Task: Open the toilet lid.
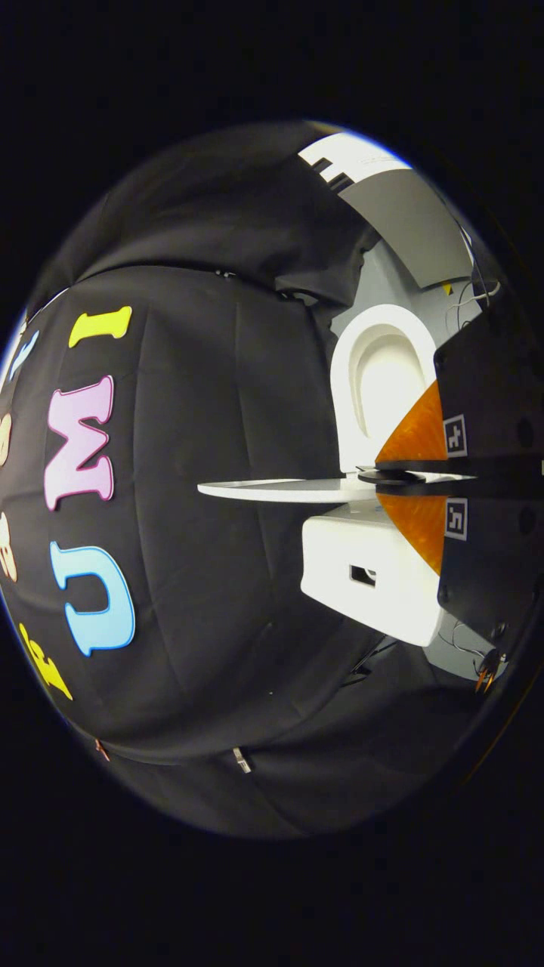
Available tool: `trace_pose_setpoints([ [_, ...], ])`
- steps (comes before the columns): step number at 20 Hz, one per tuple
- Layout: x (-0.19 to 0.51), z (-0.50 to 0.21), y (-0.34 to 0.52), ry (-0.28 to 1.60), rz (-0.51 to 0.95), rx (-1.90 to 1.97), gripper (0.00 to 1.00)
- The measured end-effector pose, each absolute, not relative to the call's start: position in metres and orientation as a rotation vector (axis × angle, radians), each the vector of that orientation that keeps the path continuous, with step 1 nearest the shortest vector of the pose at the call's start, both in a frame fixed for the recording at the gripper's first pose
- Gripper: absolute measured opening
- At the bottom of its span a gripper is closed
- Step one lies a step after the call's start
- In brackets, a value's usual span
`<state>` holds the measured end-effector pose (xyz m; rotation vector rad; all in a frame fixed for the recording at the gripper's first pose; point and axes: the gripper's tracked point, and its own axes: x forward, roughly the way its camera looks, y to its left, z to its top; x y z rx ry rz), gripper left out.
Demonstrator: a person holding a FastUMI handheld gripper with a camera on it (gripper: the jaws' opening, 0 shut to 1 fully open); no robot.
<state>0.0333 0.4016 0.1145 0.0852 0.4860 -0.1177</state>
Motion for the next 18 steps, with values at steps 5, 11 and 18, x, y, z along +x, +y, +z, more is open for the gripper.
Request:
trace_pose_setpoints([
  [5, 0.038, 0.112, 0.446, 0.494, -0.129, -0.012, 0.06],
  [11, 0.038, 0.103, 0.487, 0.463, -0.152, -0.091, 0.06],
  [18, 0.042, 0.097, 0.517, 0.419, -0.18, -0.208, 0.08],
])
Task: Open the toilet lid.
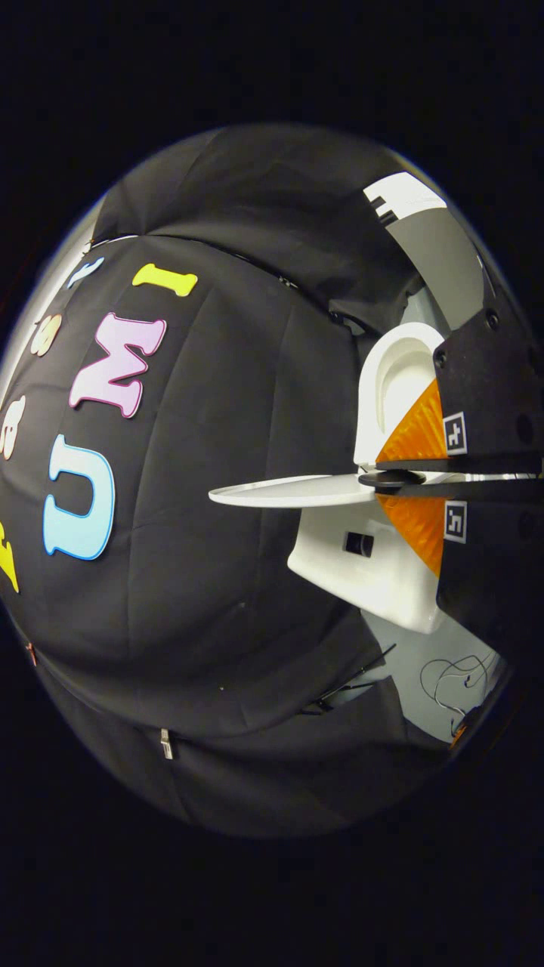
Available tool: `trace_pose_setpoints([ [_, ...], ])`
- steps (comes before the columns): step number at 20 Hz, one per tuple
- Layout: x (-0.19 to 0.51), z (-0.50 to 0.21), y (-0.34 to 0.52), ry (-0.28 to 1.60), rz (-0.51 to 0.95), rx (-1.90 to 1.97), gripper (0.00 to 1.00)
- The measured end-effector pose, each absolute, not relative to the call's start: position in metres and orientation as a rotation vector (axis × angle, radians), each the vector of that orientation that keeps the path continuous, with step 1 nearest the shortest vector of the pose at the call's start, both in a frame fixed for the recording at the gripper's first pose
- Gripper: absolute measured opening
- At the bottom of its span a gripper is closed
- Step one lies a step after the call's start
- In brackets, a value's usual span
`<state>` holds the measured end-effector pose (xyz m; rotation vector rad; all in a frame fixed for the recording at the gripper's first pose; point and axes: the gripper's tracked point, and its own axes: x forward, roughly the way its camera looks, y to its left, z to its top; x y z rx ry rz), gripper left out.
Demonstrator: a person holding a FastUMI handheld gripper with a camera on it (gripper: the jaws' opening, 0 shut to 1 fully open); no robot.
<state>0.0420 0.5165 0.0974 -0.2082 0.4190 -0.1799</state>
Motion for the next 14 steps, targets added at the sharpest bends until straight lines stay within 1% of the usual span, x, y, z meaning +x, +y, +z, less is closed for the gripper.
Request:
trace_pose_setpoints([
  [8, 0.046, 0.093, 0.524, 0.422, -0.169, -0.228, 0.09],
  [10, 0.048, 0.09, 0.528, 0.431, -0.135, -0.227, 0.14],
  [11, 0.049, 0.088, 0.531, 0.442, -0.105, -0.219, 0.24],
  [14, 0.047, 0.081, 0.54, 0.473, -0.033, -0.19, 0.62],
])
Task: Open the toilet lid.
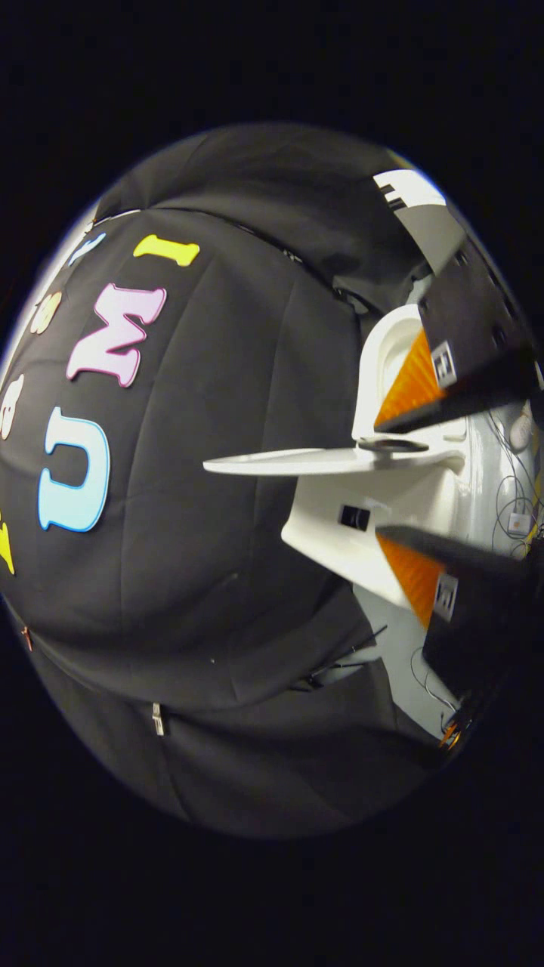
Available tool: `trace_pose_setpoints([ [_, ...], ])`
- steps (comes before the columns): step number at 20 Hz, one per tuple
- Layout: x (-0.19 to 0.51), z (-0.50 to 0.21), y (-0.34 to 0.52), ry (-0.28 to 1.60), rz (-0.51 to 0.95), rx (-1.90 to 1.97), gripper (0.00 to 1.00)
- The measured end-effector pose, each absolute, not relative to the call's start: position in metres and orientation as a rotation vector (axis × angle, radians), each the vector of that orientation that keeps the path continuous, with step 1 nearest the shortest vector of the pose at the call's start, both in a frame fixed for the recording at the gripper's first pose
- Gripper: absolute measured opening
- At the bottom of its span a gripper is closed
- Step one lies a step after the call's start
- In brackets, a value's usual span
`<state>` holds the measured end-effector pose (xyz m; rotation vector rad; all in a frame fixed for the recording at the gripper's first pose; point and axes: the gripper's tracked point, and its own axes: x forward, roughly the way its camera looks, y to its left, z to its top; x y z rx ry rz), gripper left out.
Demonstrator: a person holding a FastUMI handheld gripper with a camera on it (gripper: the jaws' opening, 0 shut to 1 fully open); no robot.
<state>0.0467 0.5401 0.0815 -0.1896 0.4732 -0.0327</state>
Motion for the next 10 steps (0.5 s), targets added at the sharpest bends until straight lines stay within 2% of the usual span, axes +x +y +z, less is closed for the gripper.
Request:
trace_pose_setpoints([
  [3, 0.048, 0.094, 0.535, 0.435, -0.023, -0.215, 0.99],
  [10, 0.045, 0.139, 0.534, 0.353, 0.056, -0.127, 1.0],
])
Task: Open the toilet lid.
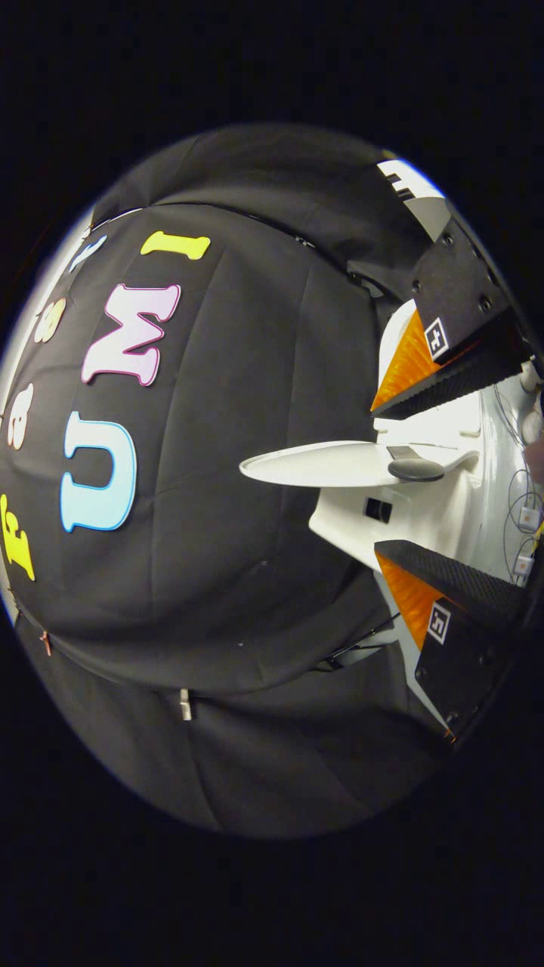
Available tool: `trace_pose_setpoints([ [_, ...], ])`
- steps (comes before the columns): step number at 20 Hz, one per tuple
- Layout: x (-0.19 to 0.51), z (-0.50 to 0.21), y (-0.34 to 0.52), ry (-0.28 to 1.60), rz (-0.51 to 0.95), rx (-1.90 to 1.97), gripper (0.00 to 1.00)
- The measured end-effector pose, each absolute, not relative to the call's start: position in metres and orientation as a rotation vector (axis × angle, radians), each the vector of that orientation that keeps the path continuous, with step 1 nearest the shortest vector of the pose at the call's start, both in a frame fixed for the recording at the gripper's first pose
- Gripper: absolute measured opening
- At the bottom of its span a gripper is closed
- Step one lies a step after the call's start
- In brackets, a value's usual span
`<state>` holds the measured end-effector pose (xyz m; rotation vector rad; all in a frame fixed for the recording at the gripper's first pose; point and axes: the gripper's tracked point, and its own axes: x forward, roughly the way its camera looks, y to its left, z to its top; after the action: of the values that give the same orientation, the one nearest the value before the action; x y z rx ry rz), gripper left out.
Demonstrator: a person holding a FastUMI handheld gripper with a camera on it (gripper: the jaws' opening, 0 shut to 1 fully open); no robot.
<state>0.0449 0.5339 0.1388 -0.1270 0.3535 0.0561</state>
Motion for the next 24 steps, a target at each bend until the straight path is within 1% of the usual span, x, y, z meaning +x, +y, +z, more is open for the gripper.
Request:
trace_pose_setpoints([
  [6, 0.032, 0.191, 0.516, 0.286, 0.154, -0.049, 0.99],
  [11, 0.028, 0.213, 0.457, 0.229, 0.205, -0.023, 0.99],
  [17, 0.04, 0.223, 0.347, 0.148, 0.155, -0.008, 0.99],
  [24, 0.05, 0.202, 0.231, 0.085, 0.088, -0.063, 1.0],
])
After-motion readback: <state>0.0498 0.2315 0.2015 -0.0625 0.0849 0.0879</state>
